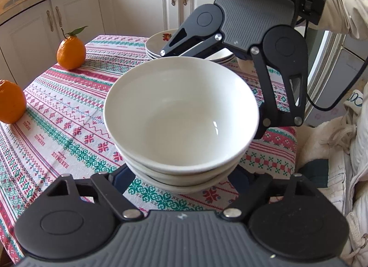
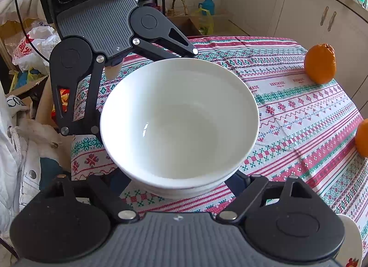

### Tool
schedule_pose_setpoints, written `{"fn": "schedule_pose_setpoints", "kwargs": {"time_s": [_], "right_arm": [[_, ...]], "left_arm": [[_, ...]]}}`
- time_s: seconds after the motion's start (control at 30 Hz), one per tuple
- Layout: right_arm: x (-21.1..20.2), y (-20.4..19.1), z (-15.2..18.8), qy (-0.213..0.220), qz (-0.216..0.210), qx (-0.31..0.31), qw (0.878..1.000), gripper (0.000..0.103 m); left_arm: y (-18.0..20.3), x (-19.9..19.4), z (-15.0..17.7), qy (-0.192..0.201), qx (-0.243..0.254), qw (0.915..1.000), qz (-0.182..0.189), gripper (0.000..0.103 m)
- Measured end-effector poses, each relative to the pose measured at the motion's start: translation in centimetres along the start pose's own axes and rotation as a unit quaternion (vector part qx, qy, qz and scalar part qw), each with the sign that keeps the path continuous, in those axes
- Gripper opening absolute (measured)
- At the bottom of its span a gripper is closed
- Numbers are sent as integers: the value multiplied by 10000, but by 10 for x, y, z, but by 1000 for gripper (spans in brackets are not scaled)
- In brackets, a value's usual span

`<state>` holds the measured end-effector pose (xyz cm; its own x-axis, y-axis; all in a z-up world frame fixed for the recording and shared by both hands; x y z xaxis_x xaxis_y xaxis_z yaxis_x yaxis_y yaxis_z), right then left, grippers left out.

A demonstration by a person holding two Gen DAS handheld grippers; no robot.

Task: Organize plates and bowls
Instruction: 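Lift the bowl stack with both tools and carry it over the plate stack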

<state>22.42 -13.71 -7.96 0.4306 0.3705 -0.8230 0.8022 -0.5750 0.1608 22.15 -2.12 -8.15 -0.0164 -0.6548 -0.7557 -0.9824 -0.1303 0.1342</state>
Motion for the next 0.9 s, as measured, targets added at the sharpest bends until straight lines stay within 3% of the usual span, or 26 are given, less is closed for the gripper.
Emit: {"fn": "schedule_pose_setpoints", "kwargs": {"time_s": [0.43,0.9], "right_arm": [[-19,-2,3,54,5,-4,10000,89],[-79,23,36,233,349,-40,9991,89]], "left_arm": [[18,-7,-12,82,-49,9999,-124,86],[43,6,-72,341,242,9988,-248,86]]}}
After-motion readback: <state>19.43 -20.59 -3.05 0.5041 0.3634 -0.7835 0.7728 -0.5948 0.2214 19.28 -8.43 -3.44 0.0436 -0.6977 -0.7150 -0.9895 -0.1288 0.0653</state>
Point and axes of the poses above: each gripper's, at about its wrist camera, not at the fingertips, and x roughly the way its jaws point, y to its right, z to its underside, the point moved 2 cm from there along x, roughly the way its jaws point, and after that the axes turned 12 degrees about z, right-handed, at the moved point
